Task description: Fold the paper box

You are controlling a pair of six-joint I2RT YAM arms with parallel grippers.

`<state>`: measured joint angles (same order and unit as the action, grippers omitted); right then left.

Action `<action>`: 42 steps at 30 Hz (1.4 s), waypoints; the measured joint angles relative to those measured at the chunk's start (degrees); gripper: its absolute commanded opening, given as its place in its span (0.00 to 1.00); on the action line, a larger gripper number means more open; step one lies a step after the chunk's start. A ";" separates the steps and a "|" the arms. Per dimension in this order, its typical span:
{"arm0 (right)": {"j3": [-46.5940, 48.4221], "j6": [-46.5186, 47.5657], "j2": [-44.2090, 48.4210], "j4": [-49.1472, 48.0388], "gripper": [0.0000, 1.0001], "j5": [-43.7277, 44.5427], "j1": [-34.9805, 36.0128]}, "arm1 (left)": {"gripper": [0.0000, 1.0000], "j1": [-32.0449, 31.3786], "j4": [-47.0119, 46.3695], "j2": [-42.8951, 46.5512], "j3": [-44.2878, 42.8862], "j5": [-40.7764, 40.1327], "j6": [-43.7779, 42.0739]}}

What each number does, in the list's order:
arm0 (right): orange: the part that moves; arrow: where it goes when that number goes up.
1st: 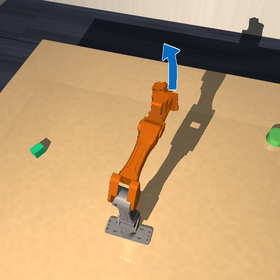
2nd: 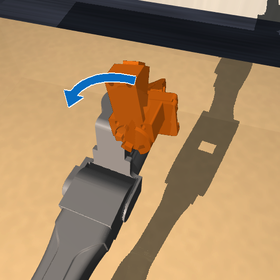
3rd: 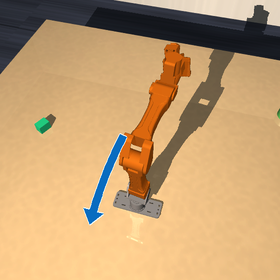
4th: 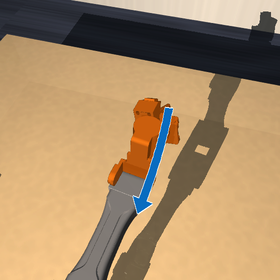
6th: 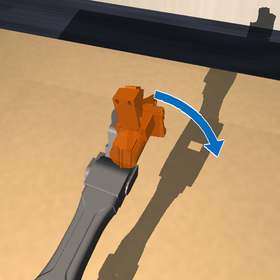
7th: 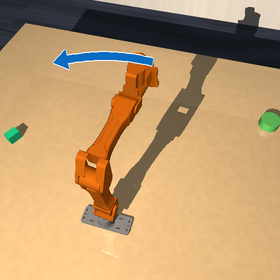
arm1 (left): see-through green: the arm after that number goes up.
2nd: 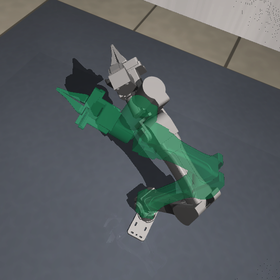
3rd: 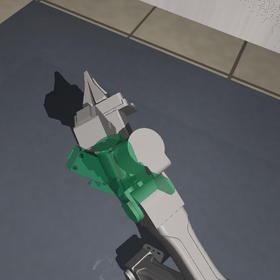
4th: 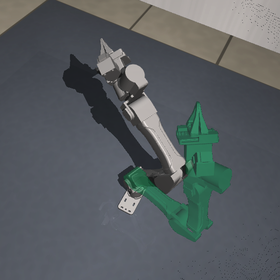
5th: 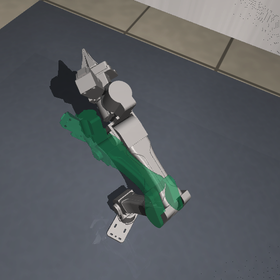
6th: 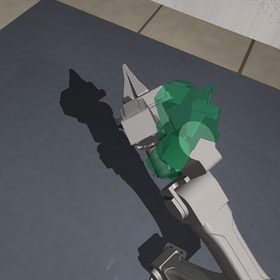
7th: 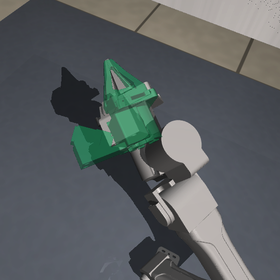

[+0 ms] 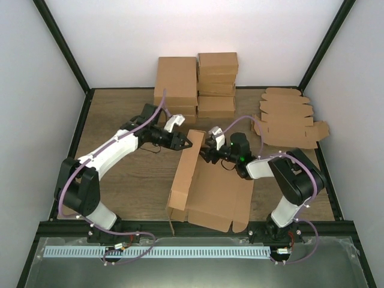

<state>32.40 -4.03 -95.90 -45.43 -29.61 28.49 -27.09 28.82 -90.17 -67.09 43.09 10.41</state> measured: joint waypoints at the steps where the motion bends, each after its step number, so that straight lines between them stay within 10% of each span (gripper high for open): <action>1: 0.39 0.20 -0.31 0.07 0.66 0.15 0.07 | 0.46 0.42 -0.02 -0.11 0.00 0.55 -0.20; 12: 3.67 0.57 -4.13 -1.29 0.53 0.20 0.44 | 0.45 2.38 1.51 -2.49 -1.27 6.29 -4.09; 22: 4.00 1.01 -5.20 -1.88 0.17 0.74 0.63 | 0.47 2.69 3.04 -3.39 -1.81 8.85 -6.16; 42: -0.07 -2.93 7.37 8.17 0.13 19.17 1.68 | 0.95 4.07 2.99 5.27 -0.94 1.84 -6.47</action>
<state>32.34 -6.96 -88.53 -37.26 -10.44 30.17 -23.03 31.81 -84.90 -68.03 44.93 3.95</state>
